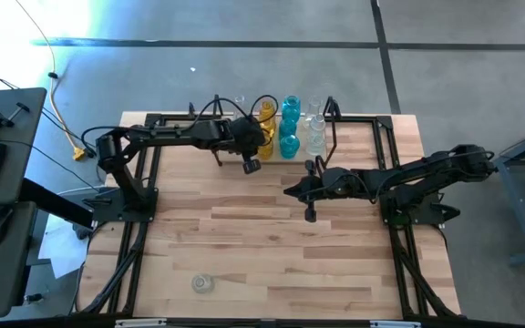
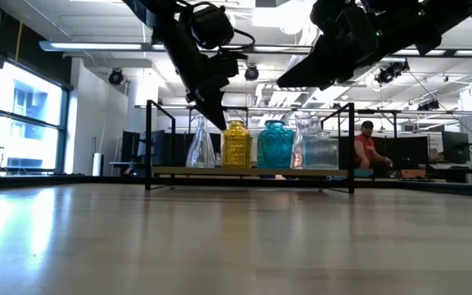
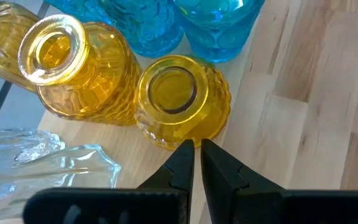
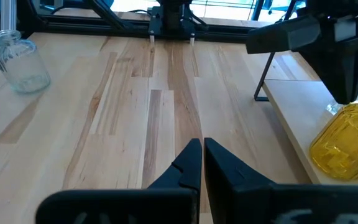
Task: Sort vases onto shelf
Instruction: Put the yellow vase on the shelf aligned with the other yellow vase, then put the transparent vase on the shelf aligned with other transparent vase
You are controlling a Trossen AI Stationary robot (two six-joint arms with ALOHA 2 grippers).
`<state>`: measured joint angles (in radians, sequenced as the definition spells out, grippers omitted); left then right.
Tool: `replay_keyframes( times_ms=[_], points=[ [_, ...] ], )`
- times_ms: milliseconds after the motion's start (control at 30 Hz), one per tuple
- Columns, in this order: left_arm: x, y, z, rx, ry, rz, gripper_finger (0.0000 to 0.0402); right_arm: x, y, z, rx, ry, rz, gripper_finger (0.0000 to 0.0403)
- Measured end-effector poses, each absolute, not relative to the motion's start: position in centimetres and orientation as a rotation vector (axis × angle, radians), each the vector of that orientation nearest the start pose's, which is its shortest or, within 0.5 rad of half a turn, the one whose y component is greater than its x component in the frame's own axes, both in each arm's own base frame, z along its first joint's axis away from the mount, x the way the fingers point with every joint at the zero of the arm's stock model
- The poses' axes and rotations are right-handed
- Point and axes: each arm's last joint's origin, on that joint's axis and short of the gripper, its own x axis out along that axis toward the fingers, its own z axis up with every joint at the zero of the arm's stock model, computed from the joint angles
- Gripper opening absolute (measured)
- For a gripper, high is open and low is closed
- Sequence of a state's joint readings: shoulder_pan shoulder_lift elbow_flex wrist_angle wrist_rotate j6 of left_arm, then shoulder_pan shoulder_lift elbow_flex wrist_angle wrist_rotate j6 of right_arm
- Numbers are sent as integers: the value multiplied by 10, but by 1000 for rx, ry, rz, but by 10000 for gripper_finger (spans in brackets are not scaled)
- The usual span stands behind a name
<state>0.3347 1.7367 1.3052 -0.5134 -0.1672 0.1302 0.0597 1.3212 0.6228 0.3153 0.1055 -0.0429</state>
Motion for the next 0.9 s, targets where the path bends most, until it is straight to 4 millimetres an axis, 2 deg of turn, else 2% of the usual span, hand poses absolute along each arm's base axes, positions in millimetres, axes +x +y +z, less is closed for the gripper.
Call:
replay_keyframes(
  times_ms=[633, 700, 767, 900],
  points=[
    [351, 125, 239, 61, 933, 386, 19, 270, 13, 212, -74, 384, -37, 0],
    [351, 121, 246, 64, 937, 374, 19, 270, 13, 212, -75, 384, -37, 0],
    [349, 111, 263, 73, 910, 344, 19, 270, 13, 212, -81, 384, -36, 0],
    [337, 80, 297, 84, 859, 234, 19, 270, 13, 212, -94, 382, -34, 0]
  ],
)
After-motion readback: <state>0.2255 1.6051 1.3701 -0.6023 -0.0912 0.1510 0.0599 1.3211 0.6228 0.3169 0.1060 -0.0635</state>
